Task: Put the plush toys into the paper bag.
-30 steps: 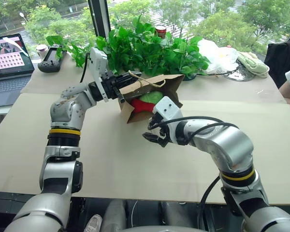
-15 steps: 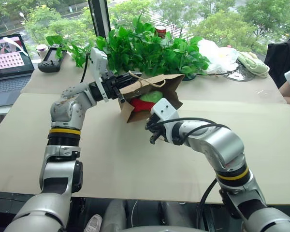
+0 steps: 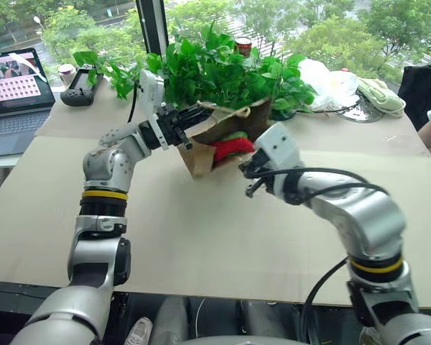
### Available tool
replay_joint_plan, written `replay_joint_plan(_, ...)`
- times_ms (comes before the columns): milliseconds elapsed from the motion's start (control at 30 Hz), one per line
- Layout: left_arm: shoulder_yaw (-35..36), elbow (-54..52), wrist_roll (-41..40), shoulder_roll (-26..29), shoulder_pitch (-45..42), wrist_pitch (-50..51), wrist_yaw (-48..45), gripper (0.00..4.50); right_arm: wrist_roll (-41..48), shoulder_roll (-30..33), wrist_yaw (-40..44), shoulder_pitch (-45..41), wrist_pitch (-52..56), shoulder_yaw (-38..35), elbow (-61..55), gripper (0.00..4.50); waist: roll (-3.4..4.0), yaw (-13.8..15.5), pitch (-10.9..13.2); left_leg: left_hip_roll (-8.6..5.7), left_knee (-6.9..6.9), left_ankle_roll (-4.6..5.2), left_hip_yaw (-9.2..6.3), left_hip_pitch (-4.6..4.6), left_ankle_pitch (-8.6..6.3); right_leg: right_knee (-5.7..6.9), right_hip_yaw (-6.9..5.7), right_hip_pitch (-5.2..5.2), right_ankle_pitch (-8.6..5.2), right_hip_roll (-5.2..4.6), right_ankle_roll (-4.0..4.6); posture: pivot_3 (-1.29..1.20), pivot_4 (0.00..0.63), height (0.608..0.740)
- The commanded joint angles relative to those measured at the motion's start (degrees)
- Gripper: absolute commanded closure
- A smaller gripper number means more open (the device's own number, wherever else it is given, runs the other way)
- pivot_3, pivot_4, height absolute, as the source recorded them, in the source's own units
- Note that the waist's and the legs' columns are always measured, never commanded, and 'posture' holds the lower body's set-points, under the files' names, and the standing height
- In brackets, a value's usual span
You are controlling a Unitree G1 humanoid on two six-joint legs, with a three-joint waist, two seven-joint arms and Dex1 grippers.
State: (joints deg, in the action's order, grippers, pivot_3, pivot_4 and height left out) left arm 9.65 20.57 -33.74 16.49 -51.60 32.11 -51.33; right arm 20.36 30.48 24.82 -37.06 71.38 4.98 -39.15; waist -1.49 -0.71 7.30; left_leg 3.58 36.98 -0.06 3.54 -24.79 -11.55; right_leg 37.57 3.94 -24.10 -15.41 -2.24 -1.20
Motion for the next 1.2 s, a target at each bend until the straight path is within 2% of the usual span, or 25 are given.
replay_joint_plan(33,2.78,-6.98,-5.11,-2.85,1.57,4.39,5.39,4.5,2.1,2.26,1.37,-2.36,0.22,-4.29,-4.24,4.47,0.0,-0.22,0.0,0.0,-0.01,0.0,0.0,0.01,0.0,0.0,0.01,0.0,0.0,0.0,0.0,0.0,0.15,0.713)
replay_joint_plan(200,2.72,-12.94,-7.32,-5.48,6.74,7.46,10.1,4.5,3.53,4.31,1.63,-2.43,2.55,-2.98,-4.55,4.47,0.0,-0.47,0.0,0.01,-0.02,-0.01,-0.01,0.15,0.0,-0.01,0.04,0.01,0.0,0.02,0.0,0.0,0.15,0.713)
replay_joint_plan(367,0.78,-14.11,-6.03,-4.95,10.53,7.23,10.63,4.5,3.07,5.01,0.65,-1.02,2.47,1.36,-3.1,4.47,0.0,-0.22,0.0,-0.01,0.01,-0.02,0.0,0.22,0.03,-0.03,0.05,0.07,0.0,0.01,0.01,0.0,0.15,0.713)
replay_joint_plan(500,0.57,-12.97,-5.83,-4.67,10.67,6.84,10.56,4.5,1.87,3.2,-1.11,-1.51,1.6,4.3,-0.35,4.47,0.0,-0.15,0.0,-0.04,0.01,-0.02,0.0,0.2,0.03,-0.05,0.07,0.06,0.0,0.0,0.01,0.0,0.15,0.713)
replay_joint_plan(700,1.14,-12.37,-7.73,-3.88,8.68,8.2,9.45,4.5,0.84,2.12,-2.8,-2.75,0.5,4.51,1.6,4.47,0.0,-0.11,0.0,-0.06,0.01,-0.02,-0.01,0.19,0.03,-0.06,0.07,0.06,0.0,-0.01,0.01,0.0,0.15,0.713)
replay_joint_plan(733,1.13,-12.77,-8.35,-3.64,8.64,8.69,8.82,4.21,0.48,2.34,-3.08,-2.91,0.19,4.42,1.8,4.5,0.0,-0.12,0.0,-0.06,0.01,-0.02,-0.01,0.19,0.03,-0.07,0.07,0.06,0.0,-0.01,0.01,0.0,0.15,0.713)
replay_joint_plan(833,2.05,-14.64,-12.78,-2.89,8.6,12.56,6.93,3.41,0.14,3.16,-2.99,-3.0,-0.38,3.22,1.91,3.65,0.0,-0.16,0.0,-0.05,0.0,-0.01,-0.01,0.18,0.03,-0.08,0.07,0.05,0.0,-0.01,0.0,0.0,0.15,0.713)
replay_joint_plan(933,1.74,-15.7,-14.01,-1.7,8.51,14.45,6.29,2.25,0.92,2.96,-2.66,-3.24,-0.17,0.54,1.43,2.59,0.0,-0.15,0.0,-0.04,-0.01,-0.01,-0.01,0.18,0.03,-0.08,0.06,0.04,0.0,0.0,0.0,0.0,0.15,0.713)
replay_joint_plan(1033,2.05,-18.04,-15.74,0.75,8.79,17.12,5.52,1.07,3.83,2.05,-1.06,-4.21,-0.78,-6.21,0.08,1.56,0.0,-0.18,0.0,-0.05,-0.01,-0.02,-0.01,0.17,0.03,-0.09,0.07,0.04,0.0,0.0,0.01,0.0,0.15,0.713)
replay_joint_plan(1133,2.91,-18.72,-16.74,2.27,8.64,18.31,6.05,0.98,6.82,1.36,0.44,-4.01,-1.09,-10.74,-1.03,0.49,0.0,-0.12,0.0,-0.04,-0.02,-0.01,-0.02,0.19,0.03,-0.08,0.06,0.06,0.0,0.0,0.01,0.0,0.15,0.713)
replay_joint_plan(1200,3.69,-19.46,-16.94,4.67,9.39,18.95,6.1,0.98,11.3,1.33,3.18,-3.48,-0.89,-16.68,-2.41,0.03,0.0,-0.13,0.0,-0.04,-0.02,-0.01,-0.03,0.19,0.03,-0.08,0.06,0.06,0.0,0.0,0.01,0.0,0.15,0.713)
